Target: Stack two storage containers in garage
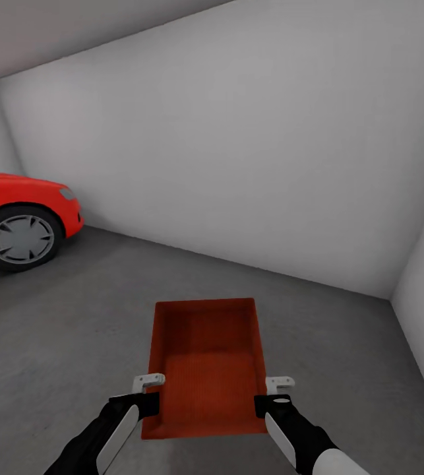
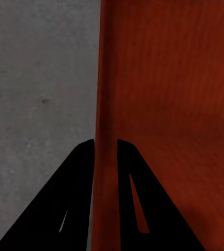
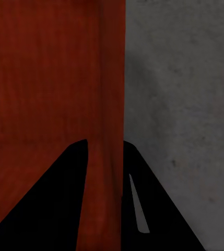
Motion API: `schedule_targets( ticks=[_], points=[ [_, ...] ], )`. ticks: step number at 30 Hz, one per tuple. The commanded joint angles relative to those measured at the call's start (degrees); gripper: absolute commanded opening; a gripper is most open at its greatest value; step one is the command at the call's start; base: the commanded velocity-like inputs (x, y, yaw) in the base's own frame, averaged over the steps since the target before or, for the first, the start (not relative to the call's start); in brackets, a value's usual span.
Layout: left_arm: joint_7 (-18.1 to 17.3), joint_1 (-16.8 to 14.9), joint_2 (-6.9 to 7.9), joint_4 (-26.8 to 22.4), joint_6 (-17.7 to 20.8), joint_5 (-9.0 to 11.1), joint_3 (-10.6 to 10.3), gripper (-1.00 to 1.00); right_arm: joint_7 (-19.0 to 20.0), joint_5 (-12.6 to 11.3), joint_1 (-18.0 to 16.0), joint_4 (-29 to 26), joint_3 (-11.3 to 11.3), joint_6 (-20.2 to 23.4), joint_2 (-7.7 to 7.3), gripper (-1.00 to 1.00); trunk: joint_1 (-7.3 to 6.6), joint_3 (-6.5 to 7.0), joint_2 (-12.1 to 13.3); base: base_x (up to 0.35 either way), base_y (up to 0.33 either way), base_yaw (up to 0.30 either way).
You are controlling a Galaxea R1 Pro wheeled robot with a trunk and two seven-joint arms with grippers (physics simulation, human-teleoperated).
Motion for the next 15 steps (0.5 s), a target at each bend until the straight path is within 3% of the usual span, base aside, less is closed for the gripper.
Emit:
schedule_targets(
  ticks=[1, 15],
  points=[
    [0.5, -0.1, 0.08, -0.9, -4.7, 0.2, 0.2, -1.00, -0.3, -0.5, 0.0, 0.0, -0.1, 0.3, -0.08, -1.00, 0.02, -0.16, 0.0, 0.291, 0.163, 0.000],
    [0.5, -0.1, 0.08, -0.9, -4.7, 0.2, 0.2, -1.00, -0.3, -0.5, 0.0, 0.0, -0.1, 0.4, -0.08, -1.00, 0.02, -0.78, 0.0, 0.291, 0.163, -0.002]
  ],
)
